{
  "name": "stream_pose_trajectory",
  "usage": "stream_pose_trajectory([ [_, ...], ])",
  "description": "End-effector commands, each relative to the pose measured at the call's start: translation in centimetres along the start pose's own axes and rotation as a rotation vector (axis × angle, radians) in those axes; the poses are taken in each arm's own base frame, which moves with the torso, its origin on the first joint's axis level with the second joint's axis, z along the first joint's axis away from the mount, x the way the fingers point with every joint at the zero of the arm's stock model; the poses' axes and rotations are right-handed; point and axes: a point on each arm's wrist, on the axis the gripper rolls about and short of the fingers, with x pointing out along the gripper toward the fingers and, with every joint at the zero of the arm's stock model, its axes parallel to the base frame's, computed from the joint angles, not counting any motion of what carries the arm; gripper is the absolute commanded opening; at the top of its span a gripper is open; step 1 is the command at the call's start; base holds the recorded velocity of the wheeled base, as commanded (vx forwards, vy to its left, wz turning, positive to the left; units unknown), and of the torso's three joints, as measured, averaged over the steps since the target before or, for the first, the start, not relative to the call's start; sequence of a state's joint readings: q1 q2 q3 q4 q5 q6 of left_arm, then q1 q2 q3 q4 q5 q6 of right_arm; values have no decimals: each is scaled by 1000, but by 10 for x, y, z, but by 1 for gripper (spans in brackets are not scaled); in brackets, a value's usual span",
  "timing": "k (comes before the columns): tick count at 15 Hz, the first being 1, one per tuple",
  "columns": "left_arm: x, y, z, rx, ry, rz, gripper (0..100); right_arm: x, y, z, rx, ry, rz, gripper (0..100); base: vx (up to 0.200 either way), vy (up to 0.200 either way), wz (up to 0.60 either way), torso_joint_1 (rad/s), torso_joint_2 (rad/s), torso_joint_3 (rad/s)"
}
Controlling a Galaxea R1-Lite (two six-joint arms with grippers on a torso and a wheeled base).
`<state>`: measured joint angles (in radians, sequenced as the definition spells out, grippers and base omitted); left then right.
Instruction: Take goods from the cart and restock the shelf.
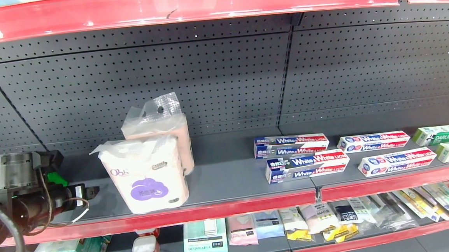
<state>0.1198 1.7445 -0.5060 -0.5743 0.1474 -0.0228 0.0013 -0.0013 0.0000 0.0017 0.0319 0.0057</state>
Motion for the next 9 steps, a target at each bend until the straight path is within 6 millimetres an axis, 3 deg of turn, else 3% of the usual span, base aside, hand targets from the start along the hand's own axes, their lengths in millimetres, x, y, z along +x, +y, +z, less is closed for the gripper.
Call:
stream_pose_trajectory([
  [1,13,-7,-5,16,21,-15,100,0,0,0,0,1,1,100,0,0,0,0,0,0],
  [9,27,-15,7,21,-13,-31,100,0,0,0,0,1,1,100,0,0,0,0,0,0],
])
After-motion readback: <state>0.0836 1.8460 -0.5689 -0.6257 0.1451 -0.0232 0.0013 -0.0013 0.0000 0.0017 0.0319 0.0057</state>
